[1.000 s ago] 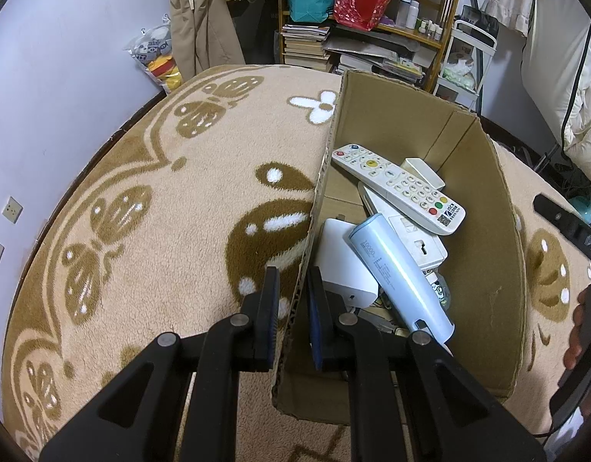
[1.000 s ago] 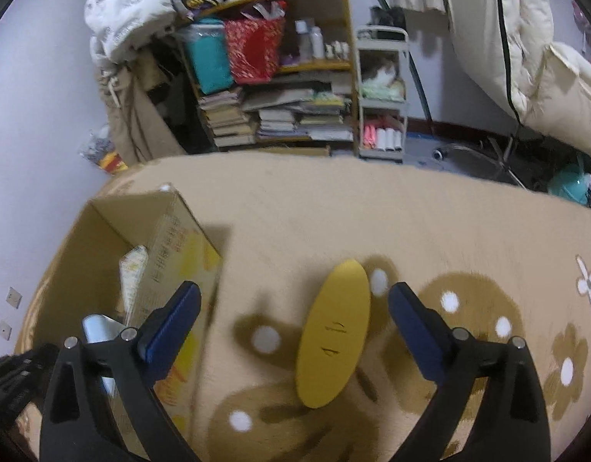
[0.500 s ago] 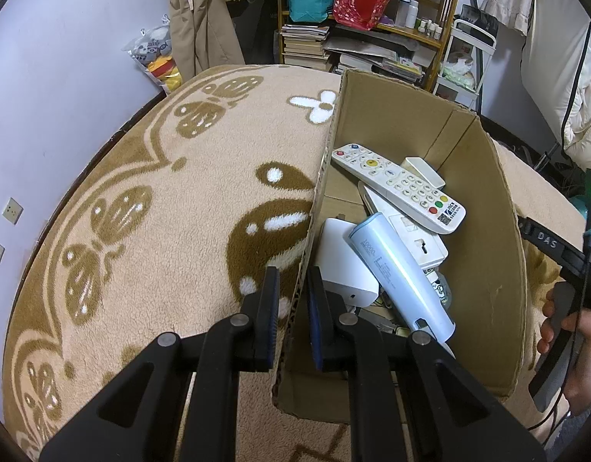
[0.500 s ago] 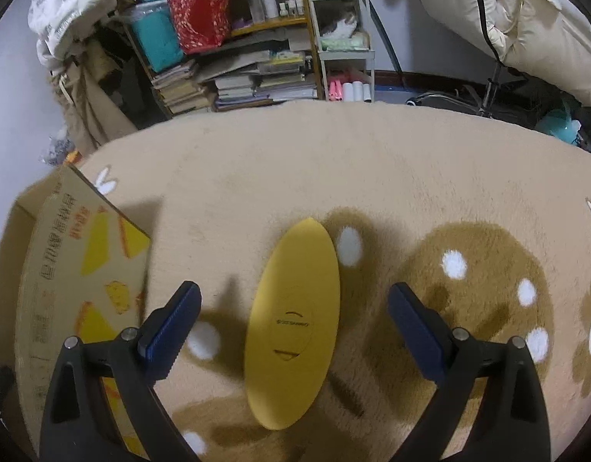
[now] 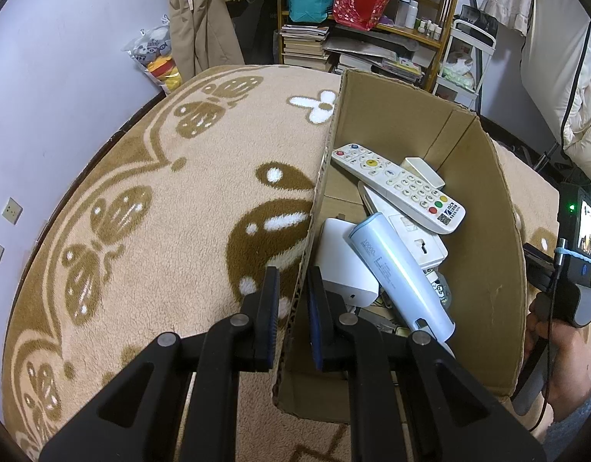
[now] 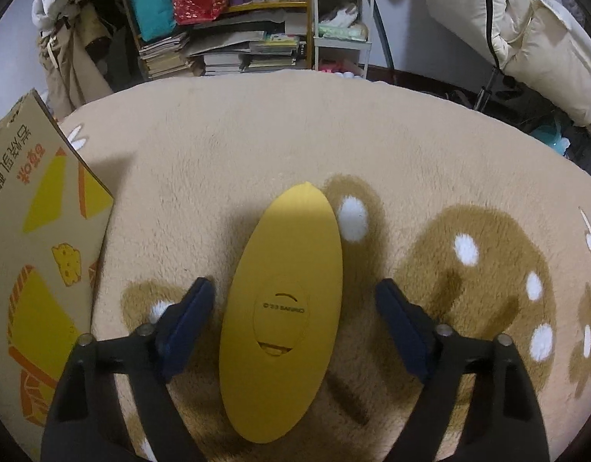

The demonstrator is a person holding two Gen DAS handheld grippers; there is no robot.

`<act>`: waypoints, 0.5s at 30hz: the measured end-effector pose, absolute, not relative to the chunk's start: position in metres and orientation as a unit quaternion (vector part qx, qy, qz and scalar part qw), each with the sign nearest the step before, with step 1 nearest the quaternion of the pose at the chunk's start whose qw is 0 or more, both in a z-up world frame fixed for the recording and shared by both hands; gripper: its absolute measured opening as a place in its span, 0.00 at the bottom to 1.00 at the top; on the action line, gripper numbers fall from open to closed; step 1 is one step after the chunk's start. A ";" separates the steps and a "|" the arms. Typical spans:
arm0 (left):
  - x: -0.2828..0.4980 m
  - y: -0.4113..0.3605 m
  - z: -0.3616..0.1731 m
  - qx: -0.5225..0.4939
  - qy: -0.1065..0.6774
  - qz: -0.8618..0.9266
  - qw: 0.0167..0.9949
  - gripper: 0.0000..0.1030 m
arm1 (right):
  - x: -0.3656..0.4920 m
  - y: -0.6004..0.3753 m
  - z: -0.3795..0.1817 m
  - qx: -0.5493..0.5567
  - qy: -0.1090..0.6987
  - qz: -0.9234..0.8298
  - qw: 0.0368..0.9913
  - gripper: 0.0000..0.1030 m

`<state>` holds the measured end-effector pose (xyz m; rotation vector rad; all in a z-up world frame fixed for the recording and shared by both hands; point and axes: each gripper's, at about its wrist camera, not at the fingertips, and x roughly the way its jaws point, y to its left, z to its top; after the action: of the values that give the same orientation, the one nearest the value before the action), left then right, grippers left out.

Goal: Organize rigid objects
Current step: 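Return the right tool and grasp the yellow oval lid, then carry the yellow lid with the right tool into the box and release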

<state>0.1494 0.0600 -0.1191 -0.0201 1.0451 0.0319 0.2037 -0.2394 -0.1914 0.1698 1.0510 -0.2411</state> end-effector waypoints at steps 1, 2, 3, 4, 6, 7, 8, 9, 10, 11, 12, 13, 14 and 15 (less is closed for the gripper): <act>0.149 0.060 -0.119 -0.010 0.499 0.015 0.866 0.13 | 0.203 -0.238 -0.190 0.079 0.498 -0.115 0.856 0.71; 0.149 0.060 -0.119 -0.010 0.499 0.015 0.866 0.13 | 0.203 -0.237 -0.189 0.078 0.496 -0.111 0.857 0.61; 0.149 0.060 -0.119 -0.010 0.499 0.015 0.866 0.13 | 0.201 -0.234 -0.187 0.076 0.496 -0.109 0.858 0.61; 0.149 0.060 -0.119 -0.010 0.499 0.015 0.866 0.13 | 0.201 -0.233 -0.186 0.073 0.495 -0.110 0.859 0.60; 0.149 0.060 -0.119 -0.010 0.499 0.015 0.866 0.13 | 0.200 -0.233 -0.185 0.076 0.496 -0.108 0.858 0.60; 0.149 0.060 -0.119 -0.009 0.499 0.015 0.866 0.13 | 0.198 -0.234 -0.183 0.081 0.495 -0.107 0.858 0.60; 0.149 0.060 -0.119 -0.010 0.499 0.015 0.866 0.13 | 0.198 -0.235 -0.182 0.085 0.495 -0.104 0.859 0.60; 0.149 0.060 -0.119 -0.010 0.499 0.015 0.866 0.13 | 0.196 -0.236 -0.179 0.090 0.493 -0.100 0.859 0.60; 0.149 0.060 -0.119 -0.010 0.499 0.015 0.866 0.13 | 0.196 -0.236 -0.177 0.093 0.490 -0.097 0.861 0.60; 0.149 0.060 -0.119 -0.010 0.499 0.015 0.866 0.13 | 0.194 -0.235 -0.173 0.095 0.487 -0.093 0.863 0.60; 0.149 0.060 -0.119 -0.010 0.499 0.015 0.866 0.13 | 0.191 -0.234 -0.169 0.096 0.483 -0.088 0.866 0.60; 0.149 0.060 -0.119 -0.010 0.499 0.015 0.866 0.13 | 0.189 -0.232 -0.164 0.096 0.479 -0.083 0.869 0.60; 0.149 0.060 -0.119 -0.010 0.499 0.015 0.866 0.13 | 0.188 -0.232 -0.161 0.097 0.476 -0.079 0.870 0.60; 0.149 0.060 -0.119 -0.010 0.499 0.015 0.866 0.13 | 0.186 -0.230 -0.155 0.100 0.471 -0.073 0.873 0.60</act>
<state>0.1491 0.0602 -0.1191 -0.0214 1.0456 0.0311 0.1864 -0.2304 -0.1546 0.2095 0.9843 -0.1525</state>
